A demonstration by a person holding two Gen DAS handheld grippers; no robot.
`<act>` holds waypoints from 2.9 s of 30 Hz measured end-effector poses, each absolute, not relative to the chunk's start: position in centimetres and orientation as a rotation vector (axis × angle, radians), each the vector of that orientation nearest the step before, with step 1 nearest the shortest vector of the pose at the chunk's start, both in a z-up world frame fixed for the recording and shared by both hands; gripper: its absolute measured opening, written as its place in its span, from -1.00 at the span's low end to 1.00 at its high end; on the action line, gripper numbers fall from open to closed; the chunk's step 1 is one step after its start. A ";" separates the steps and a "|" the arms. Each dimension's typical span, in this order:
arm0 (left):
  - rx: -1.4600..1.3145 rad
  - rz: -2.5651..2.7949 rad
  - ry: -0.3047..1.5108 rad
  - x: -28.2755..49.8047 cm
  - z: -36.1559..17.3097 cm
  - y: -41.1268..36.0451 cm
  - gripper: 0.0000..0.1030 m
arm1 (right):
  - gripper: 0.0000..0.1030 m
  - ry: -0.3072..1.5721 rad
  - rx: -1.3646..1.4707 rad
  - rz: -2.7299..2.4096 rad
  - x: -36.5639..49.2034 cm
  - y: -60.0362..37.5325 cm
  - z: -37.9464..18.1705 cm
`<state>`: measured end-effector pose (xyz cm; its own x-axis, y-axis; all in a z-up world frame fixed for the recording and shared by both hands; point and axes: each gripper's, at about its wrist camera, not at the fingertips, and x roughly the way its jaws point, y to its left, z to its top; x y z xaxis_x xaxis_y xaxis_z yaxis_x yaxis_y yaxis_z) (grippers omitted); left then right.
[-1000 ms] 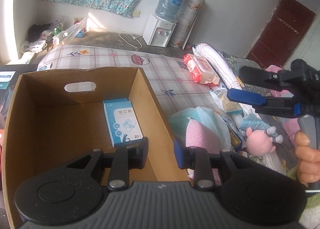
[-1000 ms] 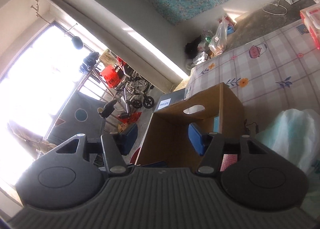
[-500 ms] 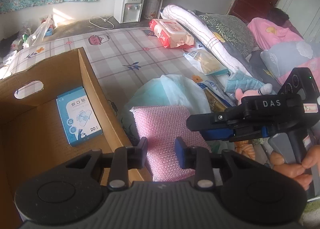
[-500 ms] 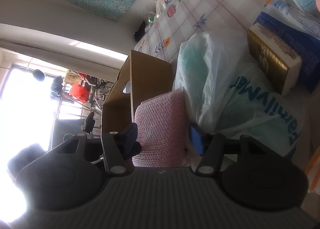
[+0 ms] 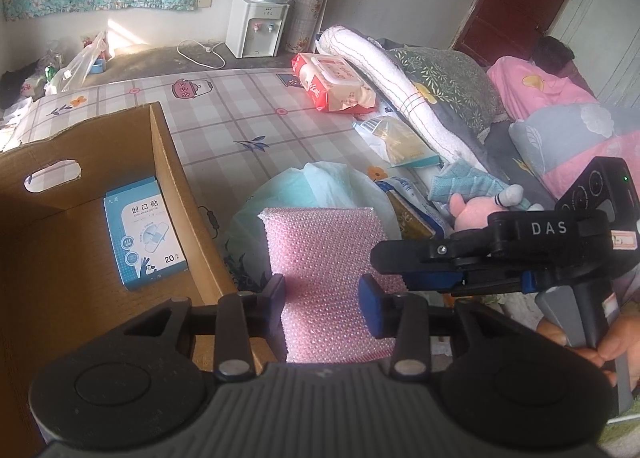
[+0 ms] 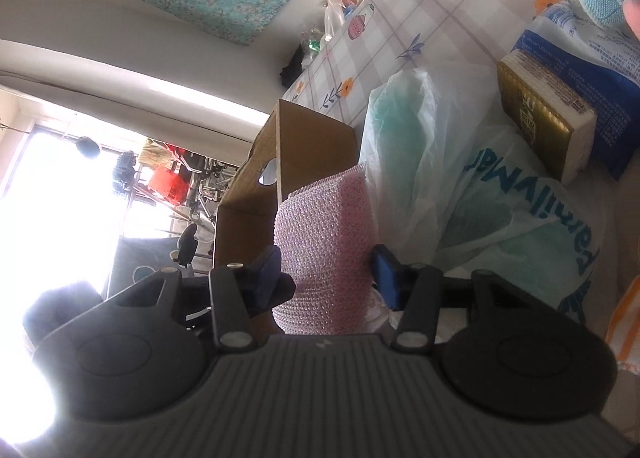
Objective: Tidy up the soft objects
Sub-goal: 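Lift the pink sponge with the right tool and carry it toward the box, then lower the pink sponge into the box and open the right tool, then grasp the clear plastic bag beside the wet wipes with the right tool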
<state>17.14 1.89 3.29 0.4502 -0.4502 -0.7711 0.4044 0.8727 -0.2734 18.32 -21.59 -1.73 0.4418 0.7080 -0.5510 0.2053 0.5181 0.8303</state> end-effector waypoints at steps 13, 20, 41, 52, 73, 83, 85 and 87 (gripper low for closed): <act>-0.199 -0.419 0.847 14.9 7.3 8.5 -0.22 | -0.01 1.062 0.857 0.542 20.8 -15.3 5.4; -0.250 -0.270 0.843 16.6 6.9 13.7 -0.21 | -0.01 1.127 0.773 0.630 26.2 -8.2 5.5; -0.269 0.054 1.098 28.5 -4.2 21.4 -0.05 | 0.03 1.116 0.691 0.662 32.4 -6.6 2.4; -0.358 0.097 1.197 31.0 -6.7 20.4 -0.05 | 0.03 1.062 0.762 0.620 29.6 -12.3 2.7; -0.318 -0.008 0.857 27.0 6.5 14.2 0.92 | 0.09 0.902 0.653 0.153 26.9 -34.1 5.5; 0.034 -0.462 0.979 32.7 3.7 -8.7 0.76 | -0.02 1.088 0.634 0.002 33.2 -41.9 -2.4; 0.087 -0.508 1.037 34.1 1.3 -12.8 0.62 | -0.05 1.118 0.621 -0.009 34.5 -42.4 -3.9; 0.098 -0.537 1.103 35.5 -0.8 -15.8 0.47 | -0.07 1.143 0.623 -0.023 35.9 -43.1 -5.2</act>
